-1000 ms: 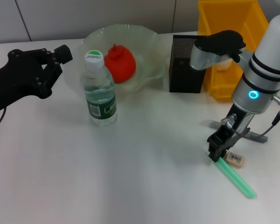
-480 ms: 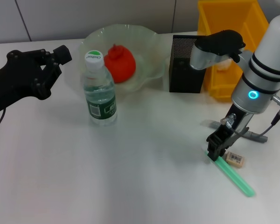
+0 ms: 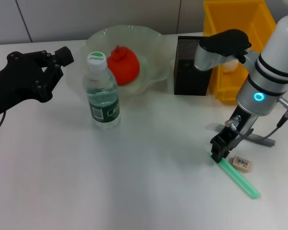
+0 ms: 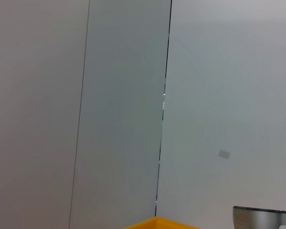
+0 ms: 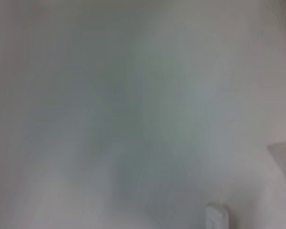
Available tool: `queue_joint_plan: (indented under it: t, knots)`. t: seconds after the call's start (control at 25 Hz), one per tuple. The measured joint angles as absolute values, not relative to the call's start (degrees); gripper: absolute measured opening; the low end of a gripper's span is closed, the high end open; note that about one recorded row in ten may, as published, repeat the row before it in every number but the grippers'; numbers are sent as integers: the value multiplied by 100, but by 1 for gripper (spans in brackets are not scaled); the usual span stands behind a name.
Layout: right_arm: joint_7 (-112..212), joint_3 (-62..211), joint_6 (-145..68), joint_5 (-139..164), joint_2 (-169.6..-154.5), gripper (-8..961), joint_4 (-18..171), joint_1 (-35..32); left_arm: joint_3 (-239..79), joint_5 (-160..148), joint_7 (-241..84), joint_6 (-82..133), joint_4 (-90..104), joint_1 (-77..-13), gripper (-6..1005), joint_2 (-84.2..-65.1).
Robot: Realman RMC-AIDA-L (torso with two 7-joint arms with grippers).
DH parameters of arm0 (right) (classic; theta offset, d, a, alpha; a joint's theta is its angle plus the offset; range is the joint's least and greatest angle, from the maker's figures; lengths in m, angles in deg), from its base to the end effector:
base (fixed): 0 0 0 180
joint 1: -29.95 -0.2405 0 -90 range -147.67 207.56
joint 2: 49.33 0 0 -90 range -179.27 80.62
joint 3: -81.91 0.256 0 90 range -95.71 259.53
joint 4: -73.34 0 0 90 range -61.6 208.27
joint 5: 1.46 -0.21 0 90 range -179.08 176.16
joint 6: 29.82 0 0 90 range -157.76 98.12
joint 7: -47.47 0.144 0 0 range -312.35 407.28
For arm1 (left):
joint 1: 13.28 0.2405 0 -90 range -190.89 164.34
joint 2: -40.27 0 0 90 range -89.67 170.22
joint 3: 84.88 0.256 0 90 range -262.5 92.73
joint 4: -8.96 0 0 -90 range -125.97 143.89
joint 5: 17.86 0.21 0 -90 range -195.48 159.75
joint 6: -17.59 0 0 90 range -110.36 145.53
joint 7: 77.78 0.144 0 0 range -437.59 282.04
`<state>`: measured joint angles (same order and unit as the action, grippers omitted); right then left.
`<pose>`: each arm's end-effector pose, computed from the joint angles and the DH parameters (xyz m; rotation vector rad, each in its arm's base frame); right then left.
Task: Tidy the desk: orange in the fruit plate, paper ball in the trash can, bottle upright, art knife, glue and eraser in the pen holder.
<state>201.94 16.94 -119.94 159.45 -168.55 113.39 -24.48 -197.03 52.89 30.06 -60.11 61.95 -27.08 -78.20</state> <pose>0.2086 0.3739 -0.0315 -2.4230 1.4456 -0.8298 -0.2315 0.3184 0.0319 -2.3731 -0.3691 -1.0468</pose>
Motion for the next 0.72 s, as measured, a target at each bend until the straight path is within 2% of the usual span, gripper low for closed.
queue_joint_plan:
  t: [0.72]
  knots:
    - [20242, 1483, -12436, 15498, -16897, 147, 12712, -2022, -19703, 5279, 3006, -6029, 6187, -2690, -1, -7820]
